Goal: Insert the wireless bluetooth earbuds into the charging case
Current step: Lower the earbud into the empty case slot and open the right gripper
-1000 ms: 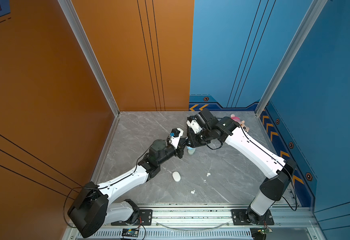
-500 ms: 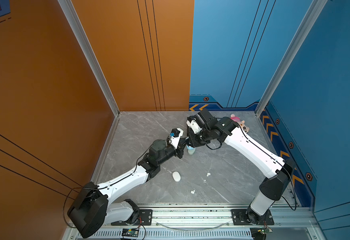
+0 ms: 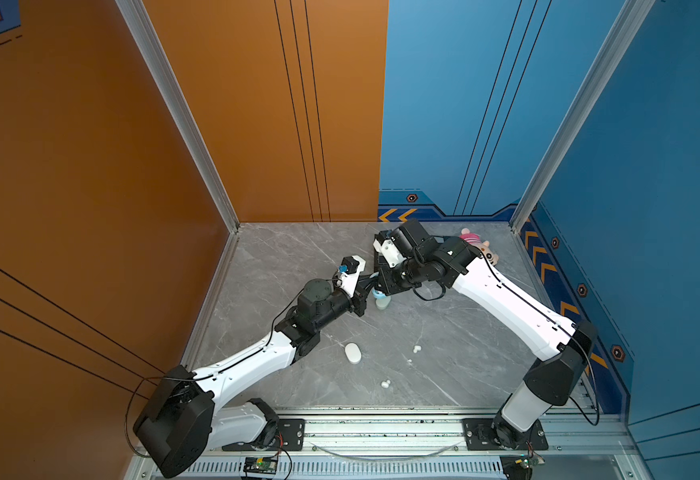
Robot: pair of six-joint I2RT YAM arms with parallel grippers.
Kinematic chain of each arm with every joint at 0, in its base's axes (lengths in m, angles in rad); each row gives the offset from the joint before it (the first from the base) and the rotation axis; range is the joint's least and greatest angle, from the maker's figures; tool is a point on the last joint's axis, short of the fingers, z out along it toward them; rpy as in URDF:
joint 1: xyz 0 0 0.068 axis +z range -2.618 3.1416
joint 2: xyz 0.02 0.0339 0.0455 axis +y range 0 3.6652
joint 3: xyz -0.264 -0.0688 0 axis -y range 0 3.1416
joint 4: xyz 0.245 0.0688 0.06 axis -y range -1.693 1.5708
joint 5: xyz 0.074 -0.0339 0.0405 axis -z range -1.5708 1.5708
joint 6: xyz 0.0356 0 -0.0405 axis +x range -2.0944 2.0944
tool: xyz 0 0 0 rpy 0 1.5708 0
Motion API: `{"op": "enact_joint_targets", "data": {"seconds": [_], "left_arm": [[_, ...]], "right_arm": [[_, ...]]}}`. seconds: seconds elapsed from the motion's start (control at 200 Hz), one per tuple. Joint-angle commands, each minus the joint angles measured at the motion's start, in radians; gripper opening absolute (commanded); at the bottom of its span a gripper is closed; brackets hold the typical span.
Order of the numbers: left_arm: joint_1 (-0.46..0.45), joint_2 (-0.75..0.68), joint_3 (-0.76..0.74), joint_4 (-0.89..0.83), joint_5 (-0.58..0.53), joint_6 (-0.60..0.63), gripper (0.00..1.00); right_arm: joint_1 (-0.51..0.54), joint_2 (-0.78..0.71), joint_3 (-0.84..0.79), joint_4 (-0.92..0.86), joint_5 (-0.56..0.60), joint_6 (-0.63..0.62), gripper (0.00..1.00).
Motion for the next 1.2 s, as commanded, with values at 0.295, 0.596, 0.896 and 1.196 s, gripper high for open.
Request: {"op": "enact_joint_targets", "data": {"seconds": [0.295, 0.596, 0.896, 1.196], "left_arm": [[0.004, -0.019, 0.037, 0.039, 0.060, -0.041, 0.00], [0.019, -0.020, 0.053, 0.047, 0.096, -0.089, 0.00], [0.028, -0.011, 0.076, 0.057, 0.138, -0.126, 0.00], [0.029, -0.009, 0.088, 0.058, 0.146, -0.133, 0.00]], "right_arm": [[0.009, -0.105, -0.110, 0.141, 0.030, -0.018, 0.17], [0.009, -0.163, -0.185, 0.236, 0.025, -0.014, 0.17], [0.010, -0.207, -0.267, 0.323, 0.005, -0.020, 0.17], [0.010, -0.236, -0.314, 0.373, 0.000, -0.025, 0.18]]}}
